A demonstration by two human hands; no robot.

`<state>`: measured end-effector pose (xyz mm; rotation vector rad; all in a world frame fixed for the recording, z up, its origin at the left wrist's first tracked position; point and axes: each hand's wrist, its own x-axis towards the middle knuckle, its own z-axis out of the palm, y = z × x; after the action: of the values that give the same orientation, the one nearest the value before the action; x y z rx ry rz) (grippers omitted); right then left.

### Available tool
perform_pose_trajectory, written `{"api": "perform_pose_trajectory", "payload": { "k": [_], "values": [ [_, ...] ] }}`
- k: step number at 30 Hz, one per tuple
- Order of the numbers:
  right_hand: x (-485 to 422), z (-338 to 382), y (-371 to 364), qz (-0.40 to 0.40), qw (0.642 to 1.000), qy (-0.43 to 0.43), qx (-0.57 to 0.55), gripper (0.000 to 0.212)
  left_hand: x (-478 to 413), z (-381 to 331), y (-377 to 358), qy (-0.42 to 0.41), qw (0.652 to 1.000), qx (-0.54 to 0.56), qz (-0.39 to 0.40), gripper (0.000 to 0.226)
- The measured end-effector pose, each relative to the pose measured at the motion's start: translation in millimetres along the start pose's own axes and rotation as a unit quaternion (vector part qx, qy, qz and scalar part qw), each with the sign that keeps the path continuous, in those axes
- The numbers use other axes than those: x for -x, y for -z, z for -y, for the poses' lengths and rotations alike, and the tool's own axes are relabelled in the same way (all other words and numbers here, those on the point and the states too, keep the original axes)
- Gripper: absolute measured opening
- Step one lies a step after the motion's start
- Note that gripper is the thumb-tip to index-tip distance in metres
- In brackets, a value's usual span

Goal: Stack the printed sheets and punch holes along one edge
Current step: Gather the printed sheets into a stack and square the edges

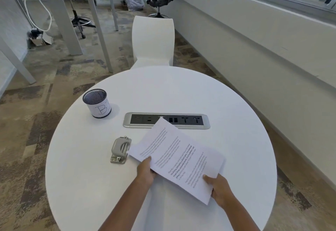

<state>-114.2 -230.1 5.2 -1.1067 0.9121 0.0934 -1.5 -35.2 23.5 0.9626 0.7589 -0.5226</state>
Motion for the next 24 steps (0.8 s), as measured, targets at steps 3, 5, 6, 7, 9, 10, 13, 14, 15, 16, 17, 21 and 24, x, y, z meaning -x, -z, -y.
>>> {"api": "perform_pose_trajectory", "payload": {
  "k": [3, 5, 6, 7, 9, 10, 13, 14, 15, 16, 17, 21, 24],
  "values": [
    [2.1, 3.0, 21.3, -0.013, 0.999, -0.001, 0.034, 0.033, -9.2, -13.1, 20.5, -0.025, 1.0, -0.003, -0.018, 0.033],
    [3.4, 6.3, 35.1, -0.009, 0.999, 0.007, 0.053, 0.034, -15.3, -23.5, 32.5, -0.029, 0.999, -0.015, -0.023, 0.016],
    [3.8, 8.2, 40.9, -0.006, 0.998, 0.01, 0.066, 0.034, -17.2, -27.4, 37.0, -0.024, 0.999, -0.038, -0.021, 0.014],
    [4.2, 10.2, 45.4, -0.003, 0.996, 0.015, 0.082, 0.034, -18.6, -30.1, 40.0, -0.018, 0.997, -0.072, -0.011, 0.015],
    [6.2, 15.0, 49.8, -0.005, 0.992, 0.032, 0.124, 0.031, -18.6, -32.6, 43.4, -0.015, 0.984, -0.173, 0.03, 0.014],
    [7.3, 17.6, 49.5, -0.007, 0.988, 0.047, 0.144, 0.028, -18.2, -33.1, 43.3, -0.024, 0.973, -0.224, 0.053, 0.015],
    [9.3, 28.9, 41.3, -0.018, 0.971, 0.131, 0.198, 0.017, -17.9, -35.8, 33.0, -0.09, 0.939, -0.322, 0.087, 0.01],
    [9.9, 33.5, 36.8, -0.025, 0.964, 0.162, 0.21, 0.016, -18.2, -38.2, 27.2, -0.125, 0.926, -0.345, 0.084, 0.011],
    [10.3, 38.7, 31.3, -0.035, 0.956, 0.191, 0.219, 0.017, -17.9, -41.9, 20.2, -0.164, 0.915, -0.361, 0.077, 0.013],
    [11.3, 44.2, 25.5, -0.047, 0.949, 0.218, 0.224, 0.018, -16.8, -46.9, 13.3, -0.205, 0.906, -0.363, 0.071, 0.017],
    [12.6, 50.1, 19.9, -0.061, 0.94, 0.246, 0.227, 0.017, -14.4, -52.7, 6.8, -0.243, 0.9, -0.354, 0.068, 0.019],
    [19.3, 68.4, 2.4, -0.114, 0.901, 0.353, 0.223, 0.009, -1.0, -75.0, -7.9, -0.344, 0.883, -0.3, 0.108, 0.016],
    [19.7, 72.3, -3.2, -0.119, 0.89, 0.375, 0.231, 0.011, 1.8, -79.7, -8.8, -0.348, 0.882, -0.288, 0.136, 0.021]
  ]
}}
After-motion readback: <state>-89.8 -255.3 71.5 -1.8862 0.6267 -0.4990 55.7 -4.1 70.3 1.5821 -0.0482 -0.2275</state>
